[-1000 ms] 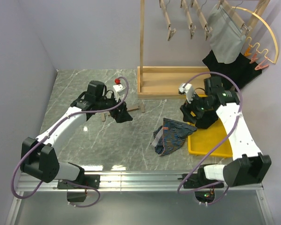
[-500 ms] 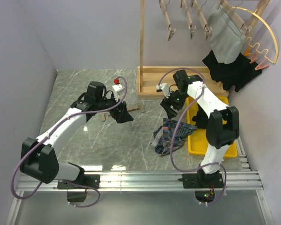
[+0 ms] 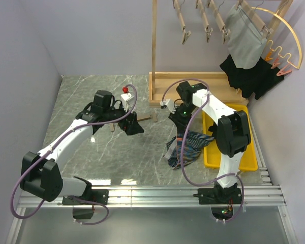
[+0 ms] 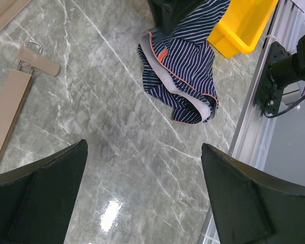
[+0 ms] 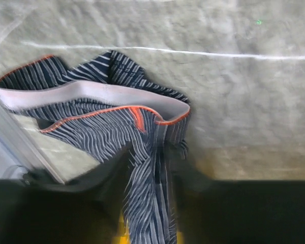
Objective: Clip the underwear to the hanger
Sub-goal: Flatten out the underwear at the center of the board.
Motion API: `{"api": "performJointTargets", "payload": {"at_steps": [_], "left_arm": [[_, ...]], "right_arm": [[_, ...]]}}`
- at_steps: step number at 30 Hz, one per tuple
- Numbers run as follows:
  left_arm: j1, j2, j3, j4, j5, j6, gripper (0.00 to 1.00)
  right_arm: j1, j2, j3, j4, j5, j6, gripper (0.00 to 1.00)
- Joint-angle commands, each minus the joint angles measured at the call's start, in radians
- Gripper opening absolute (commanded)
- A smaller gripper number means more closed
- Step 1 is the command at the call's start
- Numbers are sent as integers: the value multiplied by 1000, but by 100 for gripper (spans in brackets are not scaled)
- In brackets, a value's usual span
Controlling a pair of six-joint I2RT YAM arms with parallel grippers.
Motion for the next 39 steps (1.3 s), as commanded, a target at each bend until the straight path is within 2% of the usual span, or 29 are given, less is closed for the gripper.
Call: {"api": "performJointTargets", "payload": {"at_steps": [1, 2, 3, 7, 9, 12, 15, 22, 27, 31, 36, 39], "left_arm": [[2, -38, -4, 45, -8, -15, 99], [2, -43, -10, 55, -11, -19, 99], [7, -46, -18, 66, -17, -26, 99], [22, -54, -49, 118, -26, -70, 98], [33, -66, -58, 154, -34, -98, 99], [36, -78, -75, 203, -54, -96, 99], [36, -60, -75, 201, -26, -72, 99], [33, -6, -76, 188, 55, 236, 99], [22, 60, -83, 197, 118, 421, 99], [-34, 107, -78, 190, 93, 598, 99], [-160, 202, -40, 186, 83, 605, 90], [-196, 236, -49, 297, 102, 446, 86]], "right_arm": [[6, -39, -6, -64, -25, -25, 24], [9, -49, -11, -76, -27, -25, 15], [14, -63, -23, -75, -28, -24, 0], [6, -198, 3, -78, -25, -8, 0], [1, -256, 73, -87, -36, 1, 0], [-8, -376, 140, -89, -56, -4, 0], [-8, -493, 135, -67, -50, 0, 0], [-17, -742, 63, 66, 47, 1, 0], [-15, -786, 32, 138, 56, 13, 0], [-17, -801, 11, 166, 55, 15, 0], [-17, -806, 8, 177, 62, 29, 0], [-15, -815, 22, 192, 59, 47, 0]]}}
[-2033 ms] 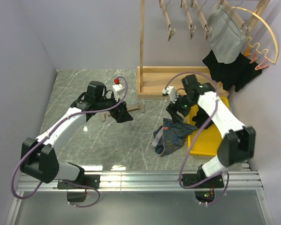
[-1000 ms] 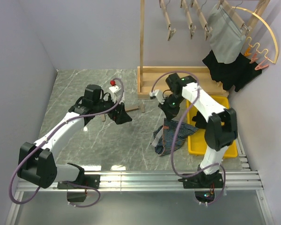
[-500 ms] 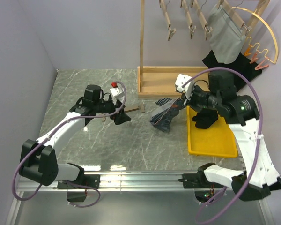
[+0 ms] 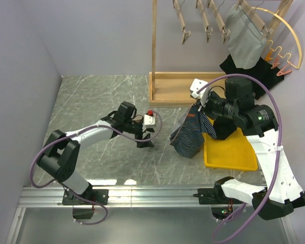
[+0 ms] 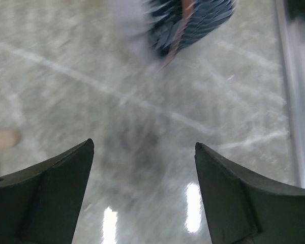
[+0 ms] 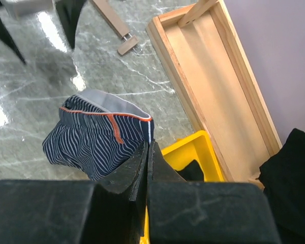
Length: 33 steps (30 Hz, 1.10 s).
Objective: Clip the underwear to the hanger
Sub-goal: Flatten out the underwear at the center of the board.
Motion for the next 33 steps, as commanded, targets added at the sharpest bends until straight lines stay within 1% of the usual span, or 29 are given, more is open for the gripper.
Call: {"api": "performJointTargets", "payload": {"at_steps": [1, 3, 4, 7, 8, 10, 13, 15, 17, 18, 21, 23, 24, 26, 27, 28, 31, 33], "left_arm": [[-31, 29, 19, 146, 59, -165, 84], [-36, 35, 2, 215, 70, -239, 83], [-36, 31, -26, 299, 65, -292, 83], [-30, 35, -58, 442, 29, -383, 84], [-16, 41, -57, 473, 35, -435, 84], [-7, 73, -47, 510, 53, -471, 84], [-4, 115, -21, 507, 91, -520, 82], [1, 121, -27, 570, 93, -564, 82], [13, 127, -32, 620, 97, -572, 84], [19, 132, -32, 628, 105, -619, 84], [33, 137, -43, 670, 151, -617, 87], [32, 127, -46, 676, 208, -595, 88], [27, 127, -44, 664, 229, -554, 88], [13, 124, -41, 632, 268, -518, 89], [7, 126, -37, 595, 272, -480, 89], [3, 126, -35, 585, 280, -472, 89], [-5, 123, -41, 595, 303, -478, 89], [-7, 120, -43, 607, 300, -510, 87]], "right_arm": [[-5, -29, 27, 75, 1, 34, 0], [-4, -38, 45, 90, -11, 43, 0], [-5, -43, 50, 95, -17, 46, 0], [-4, -48, 73, 97, -40, 51, 0], [-4, -46, 85, 97, -51, 53, 0], [-4, -46, 91, 101, -54, 57, 0], [-5, -43, 104, 115, -68, 59, 0], [-5, -44, 113, 121, -78, 56, 0], [-5, -44, 119, 121, -95, 51, 0], [-4, -49, 119, 124, -100, 49, 0], [-5, -55, 119, 135, -120, 42, 0], [-5, -60, 118, 146, -129, 42, 0], [-5, -61, 121, 149, -134, 48, 0], [-5, -64, 127, 163, -150, 60, 0], [-5, -67, 128, 167, -157, 65, 0], [-4, -71, 134, 172, -164, 68, 0], [-5, -80, 144, 183, -190, 77, 0], [-4, -83, 153, 183, -209, 85, 0]]}}
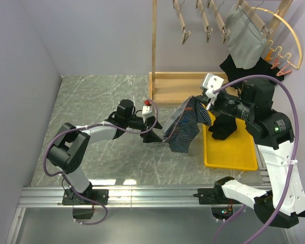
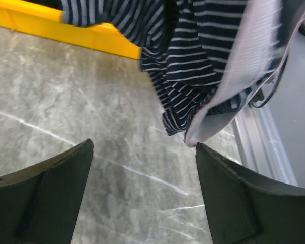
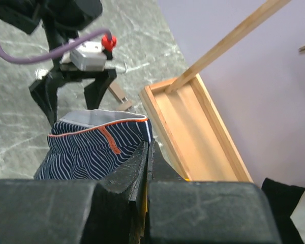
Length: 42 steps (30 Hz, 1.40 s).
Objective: Clip the underwear to the hanger
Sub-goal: Flatten out the underwear at the center of the board.
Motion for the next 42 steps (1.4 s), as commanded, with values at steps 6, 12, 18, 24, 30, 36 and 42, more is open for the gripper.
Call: {"api": "performJointTargets", "payload": {"at_steps": [6, 12, 18, 24, 30, 36, 42], "left_arm": [[-3, -20, 5, 196, 79, -224, 68], [-3, -18, 10, 221, 81, -292, 56], [-18, -7, 44, 122, 24, -264, 37], [-22, -29, 214, -291, -282, -126, 0], [145, -211, 153, -481, -213, -28, 0], [127, -251, 45, -273, -117, -207, 63], [86, -139, 76, -130, -165, -330, 66]], "right_arm": [[-5, -22, 86, 57, -67, 33, 0], [-5, -37, 55, 80, -74, 33, 0], [-5, -45, 50, 100, -74, 57, 0], [-5, -57, -23, 165, 44, 105, 0], [-5, -157, -213, 262, 78, 69, 0], [-5, -144, -169, 251, 12, 86, 0], [-7, -143, -126, 230, -21, 68, 0]]}}
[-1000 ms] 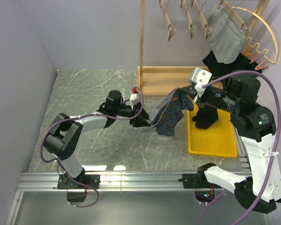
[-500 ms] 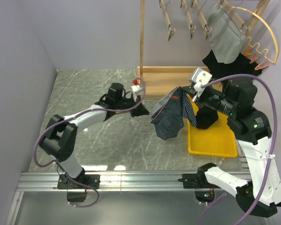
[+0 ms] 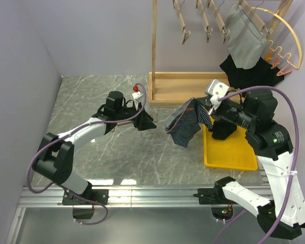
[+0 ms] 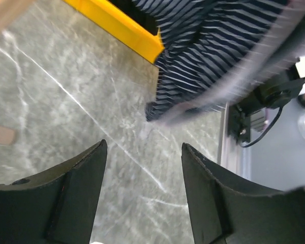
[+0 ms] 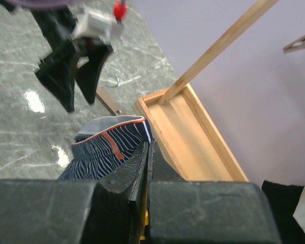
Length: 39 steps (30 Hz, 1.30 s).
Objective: Clip the underwear to the hanger
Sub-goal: Flatten out the underwear at the center of the board.
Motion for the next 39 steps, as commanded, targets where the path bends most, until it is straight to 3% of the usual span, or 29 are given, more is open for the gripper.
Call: {"api": "performJointTargets", "payload": {"at_steps": [1, 11, 26, 35, 39], "left_arm": [[-12, 59, 22, 147, 0, -137, 66], [-75, 74, -68, 355, 117, -260, 67], [-28, 45, -176, 624, 170, -484, 68], [-55, 62, -151, 662, 157, -506, 68], [-89, 70, -142, 624, 112, -474, 63]], "right_arm": [[-5, -9, 63, 47, -34, -7, 0], [-5, 24, 148, 45, -62, 40, 0], [-7, 38, 154, 32, -69, 28, 0], [-4, 57, 175, 42, -83, 59, 0], [-4, 63, 189, 53, -89, 86, 0]]}}
